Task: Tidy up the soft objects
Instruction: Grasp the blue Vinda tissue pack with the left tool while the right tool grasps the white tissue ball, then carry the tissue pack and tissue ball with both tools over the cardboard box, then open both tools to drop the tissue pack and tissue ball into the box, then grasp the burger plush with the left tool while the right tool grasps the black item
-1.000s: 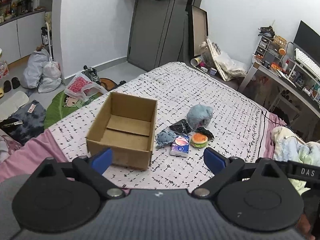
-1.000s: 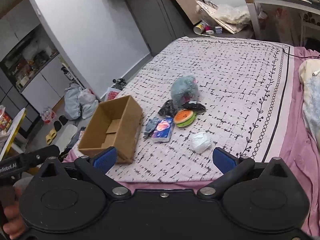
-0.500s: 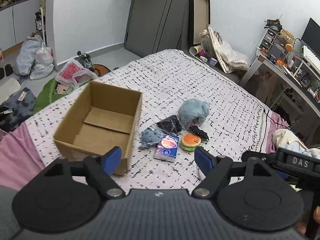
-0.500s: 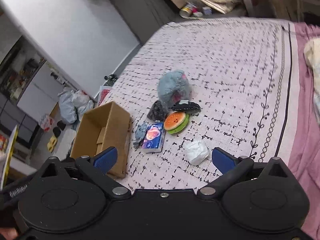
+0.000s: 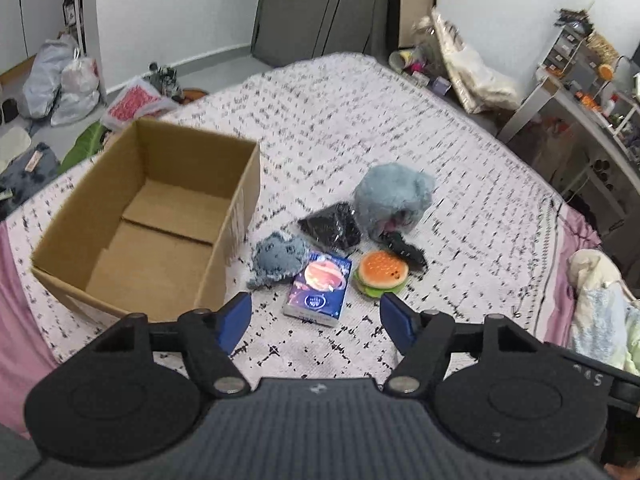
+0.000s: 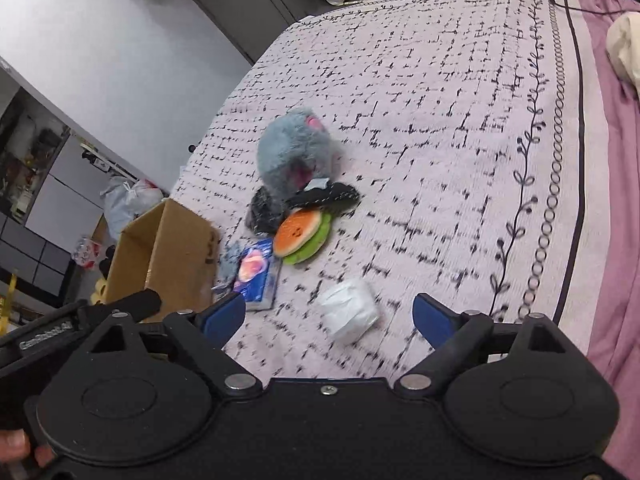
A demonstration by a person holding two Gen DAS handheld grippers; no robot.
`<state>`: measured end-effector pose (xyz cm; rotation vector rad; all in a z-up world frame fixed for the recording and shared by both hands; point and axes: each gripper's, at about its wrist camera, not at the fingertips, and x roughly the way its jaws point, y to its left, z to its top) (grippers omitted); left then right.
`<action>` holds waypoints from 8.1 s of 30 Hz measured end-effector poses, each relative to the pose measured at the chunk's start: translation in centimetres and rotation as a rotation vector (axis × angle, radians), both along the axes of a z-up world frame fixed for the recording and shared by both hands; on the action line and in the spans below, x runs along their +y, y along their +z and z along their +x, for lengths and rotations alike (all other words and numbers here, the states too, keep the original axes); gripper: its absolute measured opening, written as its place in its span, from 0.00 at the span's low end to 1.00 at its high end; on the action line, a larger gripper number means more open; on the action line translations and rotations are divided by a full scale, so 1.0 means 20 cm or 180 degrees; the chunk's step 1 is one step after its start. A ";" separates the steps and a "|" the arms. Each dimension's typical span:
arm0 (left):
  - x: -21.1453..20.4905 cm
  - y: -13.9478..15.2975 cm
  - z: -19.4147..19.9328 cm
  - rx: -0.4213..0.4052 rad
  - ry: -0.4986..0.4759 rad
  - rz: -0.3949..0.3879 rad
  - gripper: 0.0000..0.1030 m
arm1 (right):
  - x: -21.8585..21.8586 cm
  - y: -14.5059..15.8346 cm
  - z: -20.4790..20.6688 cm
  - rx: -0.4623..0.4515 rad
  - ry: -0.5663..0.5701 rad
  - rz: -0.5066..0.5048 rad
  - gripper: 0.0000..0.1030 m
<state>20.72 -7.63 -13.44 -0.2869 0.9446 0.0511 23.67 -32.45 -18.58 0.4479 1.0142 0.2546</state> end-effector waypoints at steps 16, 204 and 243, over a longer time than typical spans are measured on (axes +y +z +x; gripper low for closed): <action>-0.09 -0.33 0.26 0.0357 0.0033 0.0106 0.67 | 0.08 -0.31 0.16 0.0475 0.0255 0.0133 0.74; 0.79 0.57 -0.39 -0.0532 0.0929 0.0452 0.88 | 0.81 0.45 0.11 -0.1013 0.0814 -0.0134 0.97; 0.20 0.17 -0.09 -0.0461 0.0475 -0.0023 0.80 | 0.12 0.11 0.16 -0.0364 -0.0011 0.0435 0.91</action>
